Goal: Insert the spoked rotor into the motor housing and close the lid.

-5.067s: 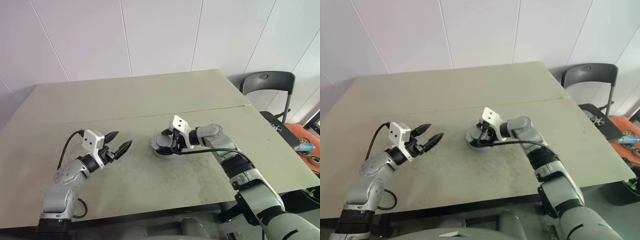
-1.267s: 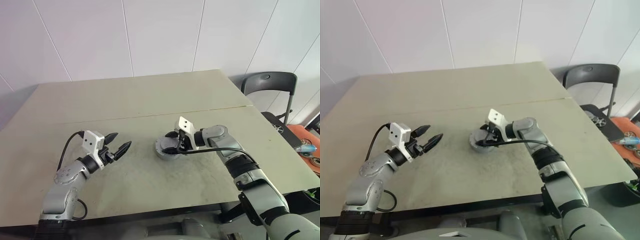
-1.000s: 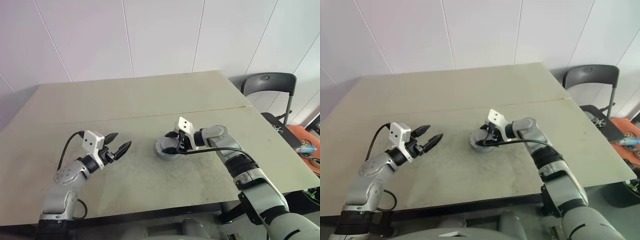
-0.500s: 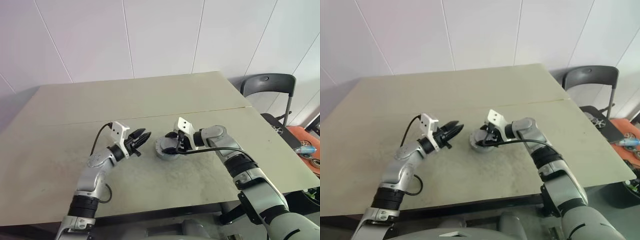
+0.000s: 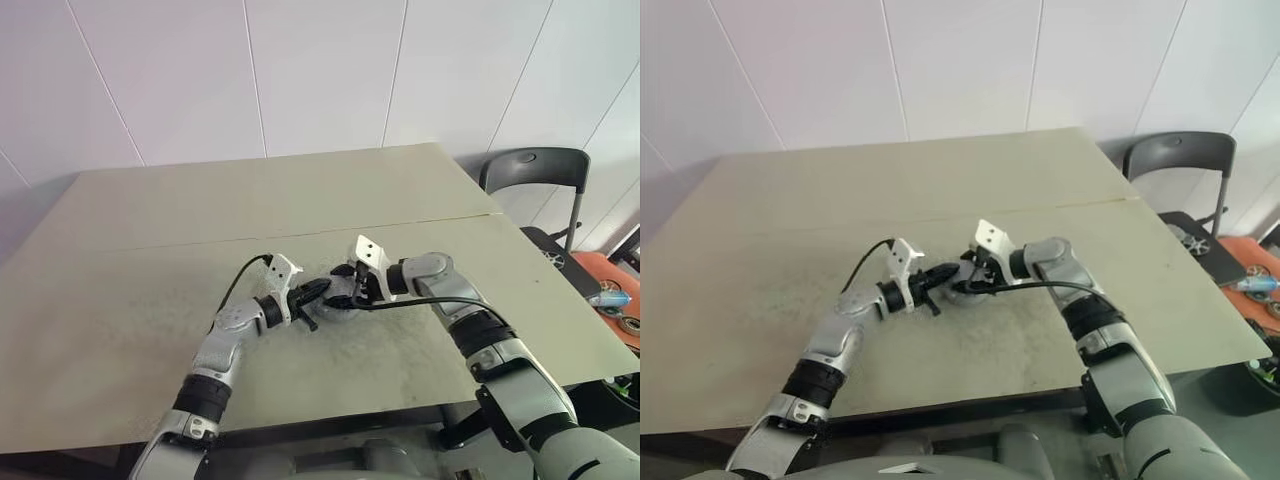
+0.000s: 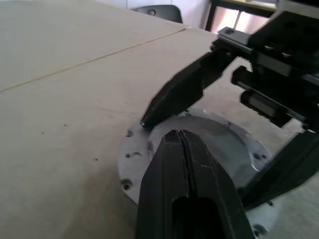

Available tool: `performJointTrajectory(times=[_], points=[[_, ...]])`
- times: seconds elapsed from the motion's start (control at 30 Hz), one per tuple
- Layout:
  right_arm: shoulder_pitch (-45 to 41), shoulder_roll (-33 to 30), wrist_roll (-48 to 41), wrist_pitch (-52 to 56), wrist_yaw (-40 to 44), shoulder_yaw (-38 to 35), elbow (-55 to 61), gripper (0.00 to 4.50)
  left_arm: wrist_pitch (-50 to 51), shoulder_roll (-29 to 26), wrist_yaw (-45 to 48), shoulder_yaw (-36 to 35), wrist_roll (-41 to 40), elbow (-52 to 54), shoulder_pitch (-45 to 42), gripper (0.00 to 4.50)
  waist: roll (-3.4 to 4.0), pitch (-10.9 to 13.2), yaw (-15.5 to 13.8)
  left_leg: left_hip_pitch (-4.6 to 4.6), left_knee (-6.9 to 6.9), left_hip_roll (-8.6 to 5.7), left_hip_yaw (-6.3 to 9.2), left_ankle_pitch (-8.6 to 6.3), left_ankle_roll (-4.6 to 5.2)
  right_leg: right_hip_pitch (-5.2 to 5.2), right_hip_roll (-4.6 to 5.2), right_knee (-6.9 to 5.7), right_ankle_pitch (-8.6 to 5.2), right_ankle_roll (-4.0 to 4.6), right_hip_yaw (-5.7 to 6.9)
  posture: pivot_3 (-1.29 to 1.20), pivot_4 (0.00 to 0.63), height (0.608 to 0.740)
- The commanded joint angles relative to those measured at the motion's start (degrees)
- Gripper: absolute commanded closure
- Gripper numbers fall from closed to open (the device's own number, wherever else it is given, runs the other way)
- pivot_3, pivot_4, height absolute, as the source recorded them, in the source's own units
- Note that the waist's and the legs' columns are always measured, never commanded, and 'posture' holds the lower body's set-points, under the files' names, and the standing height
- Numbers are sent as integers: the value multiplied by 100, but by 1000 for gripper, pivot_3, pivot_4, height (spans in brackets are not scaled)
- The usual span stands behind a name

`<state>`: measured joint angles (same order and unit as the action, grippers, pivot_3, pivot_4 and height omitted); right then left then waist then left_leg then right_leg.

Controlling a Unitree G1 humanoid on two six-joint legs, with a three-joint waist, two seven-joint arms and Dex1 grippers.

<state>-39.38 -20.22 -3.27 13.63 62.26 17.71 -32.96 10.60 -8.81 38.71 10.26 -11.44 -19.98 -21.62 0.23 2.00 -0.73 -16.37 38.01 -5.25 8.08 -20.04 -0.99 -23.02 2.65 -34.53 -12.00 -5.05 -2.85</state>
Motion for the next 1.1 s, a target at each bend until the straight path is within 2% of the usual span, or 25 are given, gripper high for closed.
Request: performJointTrajectory(times=[0.03, 0.3, 0.33, 0.4, 0.63, 0.9, 1.1], points=[[47, 4, 244, 83, -259, 38, -129, 955, 311, 28, -153, 175, 301, -447, 91, 4485, 19, -6, 8, 8, 0, 1, 1, 0, 0, 19, -1, 8, -2, 2, 2, 0, 0, 740], [87, 25, 84, 237, -131, -36, 3, 955, 1022, 91, 260, 19, -230, 68, 334, 4485, 23, -10, 35, 25, -5, 4, 4, -4, 7, 46, 0, 30, -12, 12, 6, 0, 0, 740], [89, 20, 48, 275, -74, -40, 47, 243, 1116, 78, 318, -4, -306, 145, 364, 4500, 23, -11, 31, 23, -7, 5, 5, -4, 7, 42, 0, 30, -6, 2, 6, 0, 0, 740], [102, 23, -37, 339, 13, -82, 156, 12, 1220, 51, 381, -35, -375, 243, 400, 4500, 24, -11, 8, 15, -8, 5, 6, -4, 7, 29, 0, 29, -3, -3, 6, 0, 0, 740], [-80, 162, -685, 853, 171, -595, 629, 12, 1241, 41, 369, -125, -449, 329, 430, 4500, 24, -10, -6, -8, -10, 4, 7, -8, 12, -27, 2, 31, 9, -16, 7, 0, 0, 740], [-71, -59, -1124, 1320, 608, -737, 1220, 12, 1217, 49, 399, -238, -570, 298, 419, 4500, 26, -5, -8, -29, -16, 3, 7, -13, 21, -43, 4, 44, 10, -19, 9, 0, 0, 740], [-302, -28, -1289, 1447, 218, -1107, 1006, 12, 1219, 52, 443, -255, -605, 275, 394, 4500, 26, -4, -5, -30, -17, 2, 6, -15, 23, -44, 5, 47, 10, -21, 9, 0, 0, 740]])
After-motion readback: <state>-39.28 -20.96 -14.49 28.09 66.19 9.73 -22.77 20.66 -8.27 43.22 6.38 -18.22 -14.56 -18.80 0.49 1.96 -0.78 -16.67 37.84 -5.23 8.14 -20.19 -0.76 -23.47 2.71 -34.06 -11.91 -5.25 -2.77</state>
